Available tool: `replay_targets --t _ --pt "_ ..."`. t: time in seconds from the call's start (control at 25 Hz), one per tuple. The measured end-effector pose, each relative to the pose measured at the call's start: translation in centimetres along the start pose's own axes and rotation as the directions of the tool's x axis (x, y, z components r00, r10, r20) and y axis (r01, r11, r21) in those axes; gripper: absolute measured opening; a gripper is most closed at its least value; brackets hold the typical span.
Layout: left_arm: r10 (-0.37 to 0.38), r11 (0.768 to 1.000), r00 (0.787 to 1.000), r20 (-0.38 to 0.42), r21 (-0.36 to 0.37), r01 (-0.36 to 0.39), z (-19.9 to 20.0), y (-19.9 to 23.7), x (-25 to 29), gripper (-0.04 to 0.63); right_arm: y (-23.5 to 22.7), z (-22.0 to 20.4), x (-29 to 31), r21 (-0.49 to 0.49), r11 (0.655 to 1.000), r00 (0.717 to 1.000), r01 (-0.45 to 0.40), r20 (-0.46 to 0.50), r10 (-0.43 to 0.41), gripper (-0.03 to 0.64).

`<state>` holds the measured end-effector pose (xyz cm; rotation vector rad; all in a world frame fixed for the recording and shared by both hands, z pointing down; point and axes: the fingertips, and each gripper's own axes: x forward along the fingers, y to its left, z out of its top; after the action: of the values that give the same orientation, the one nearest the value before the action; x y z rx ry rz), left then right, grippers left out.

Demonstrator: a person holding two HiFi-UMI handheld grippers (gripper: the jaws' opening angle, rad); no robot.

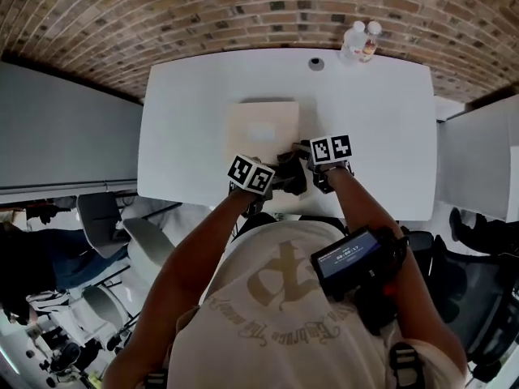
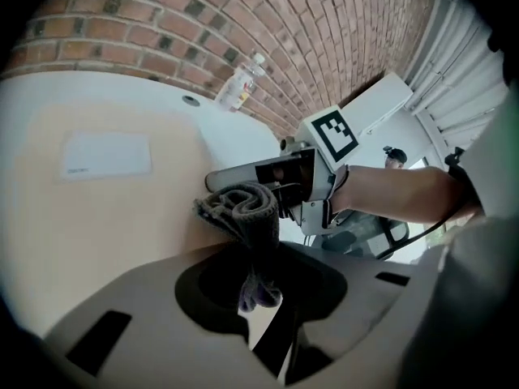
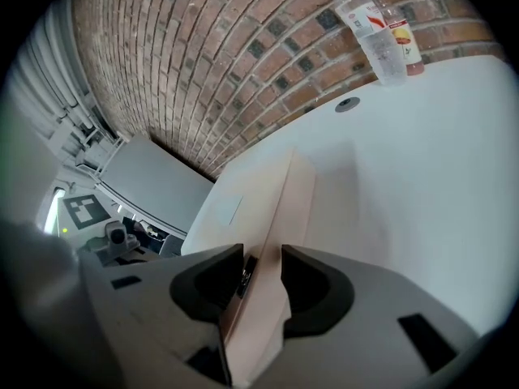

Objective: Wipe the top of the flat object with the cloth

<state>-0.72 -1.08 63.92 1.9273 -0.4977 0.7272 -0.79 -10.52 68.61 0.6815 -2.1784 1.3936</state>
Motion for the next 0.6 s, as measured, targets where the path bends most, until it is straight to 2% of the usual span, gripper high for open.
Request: replay_targets --t 0.12,0.36,0.6 --pt "0.034 0.999 0.999 -0.037 0.015 -0.033 -0.3 0.8 0.9 0.101 -0.2 0.0 0.1 -0.015 1.000 1.000 0.006 -0.010 -0.006 0.163" --pt "0.065 0.997 0.997 -0.034 -0.038 -0.066 -1.9 2.7 -1.6 0.101 0.1 -0.4 0.3 -0.041 0.999 1.000 0.016 -0.021 -0.017 0.163" --pt "0.136 0.980 0.991 0.019 -0.146 -0.131 -4.0 7.7 -7.6 0.101 -0.1 -0.2 0.2 -0.047 0.998 0.999 0.030 -0.012 -0.030 0.163"
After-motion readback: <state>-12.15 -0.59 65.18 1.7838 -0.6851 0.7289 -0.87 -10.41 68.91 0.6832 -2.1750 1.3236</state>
